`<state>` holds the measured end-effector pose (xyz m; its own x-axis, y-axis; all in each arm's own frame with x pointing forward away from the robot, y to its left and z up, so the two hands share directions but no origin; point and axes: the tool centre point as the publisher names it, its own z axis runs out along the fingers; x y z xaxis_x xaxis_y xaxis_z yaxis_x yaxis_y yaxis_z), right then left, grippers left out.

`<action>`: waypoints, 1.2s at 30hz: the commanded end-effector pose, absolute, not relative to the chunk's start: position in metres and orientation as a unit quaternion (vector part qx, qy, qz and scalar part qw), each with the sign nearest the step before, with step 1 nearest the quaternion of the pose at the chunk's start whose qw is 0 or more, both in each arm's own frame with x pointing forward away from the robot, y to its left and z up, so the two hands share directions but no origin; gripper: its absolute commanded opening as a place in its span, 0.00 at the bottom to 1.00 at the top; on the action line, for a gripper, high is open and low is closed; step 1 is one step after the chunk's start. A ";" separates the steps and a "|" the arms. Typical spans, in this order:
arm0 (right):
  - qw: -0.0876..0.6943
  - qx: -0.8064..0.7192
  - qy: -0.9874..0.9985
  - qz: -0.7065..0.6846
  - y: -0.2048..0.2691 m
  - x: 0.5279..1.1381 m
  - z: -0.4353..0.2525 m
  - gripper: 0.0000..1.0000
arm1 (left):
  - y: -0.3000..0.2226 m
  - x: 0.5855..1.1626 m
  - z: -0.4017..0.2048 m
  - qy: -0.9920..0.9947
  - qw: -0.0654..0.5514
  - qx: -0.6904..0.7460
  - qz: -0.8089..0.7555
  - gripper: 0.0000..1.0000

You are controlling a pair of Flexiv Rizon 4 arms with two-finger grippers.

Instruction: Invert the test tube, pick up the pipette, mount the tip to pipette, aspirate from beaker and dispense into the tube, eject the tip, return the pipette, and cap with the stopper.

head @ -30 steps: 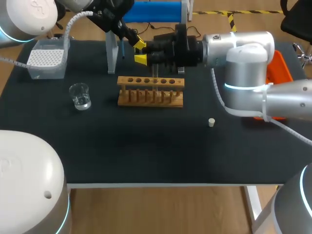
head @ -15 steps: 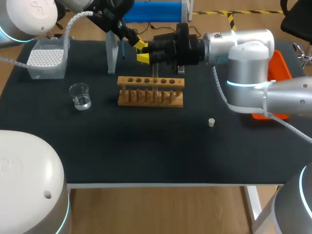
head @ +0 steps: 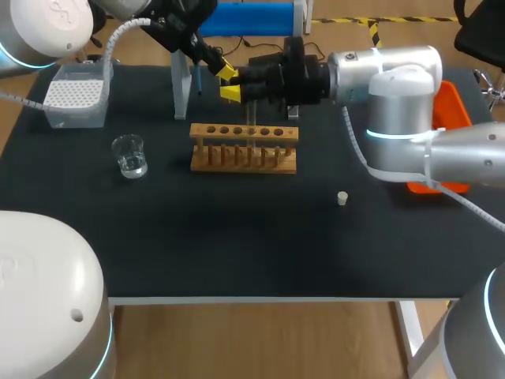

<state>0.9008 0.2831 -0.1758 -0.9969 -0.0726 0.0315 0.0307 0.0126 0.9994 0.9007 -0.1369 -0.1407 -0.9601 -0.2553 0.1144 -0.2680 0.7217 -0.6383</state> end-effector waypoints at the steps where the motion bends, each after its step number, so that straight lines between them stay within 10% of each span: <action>1: 0.038 0.015 -0.712 -0.701 0.284 0.902 -0.175 0.28 | -0.136 0.901 -0.139 -0.928 0.010 0.141 0.343 0.00; 4: 0.037 0.015 -0.712 -0.701 0.285 0.902 -0.175 0.25 | -0.136 0.901 -0.139 -0.928 0.010 0.141 0.343 0.00; 7: 0.037 0.015 -0.712 -0.701 0.285 0.902 -0.175 0.00 | -0.136 0.901 -0.139 -0.928 0.010 0.141 0.343 0.00; 16: 0.037 0.016 -0.712 -0.701 0.284 0.901 -0.174 0.00 | -0.136 0.901 -0.139 -0.928 0.010 0.141 0.343 0.00; 17: 0.037 0.016 -0.711 -0.702 0.284 0.901 -0.174 0.00 | -0.136 0.901 -0.139 -0.928 0.010 0.141 0.343 0.18; 18: 0.042 0.016 -0.709 -0.704 0.283 0.900 -0.174 0.00 | -0.136 0.901 -0.139 -0.928 0.010 0.141 0.343 1.00; 36: 0.043 -0.016 -0.703 -0.710 0.175 0.860 -0.201 0.00 | -0.136 0.901 -0.139 -0.928 0.010 0.141 0.343 1.00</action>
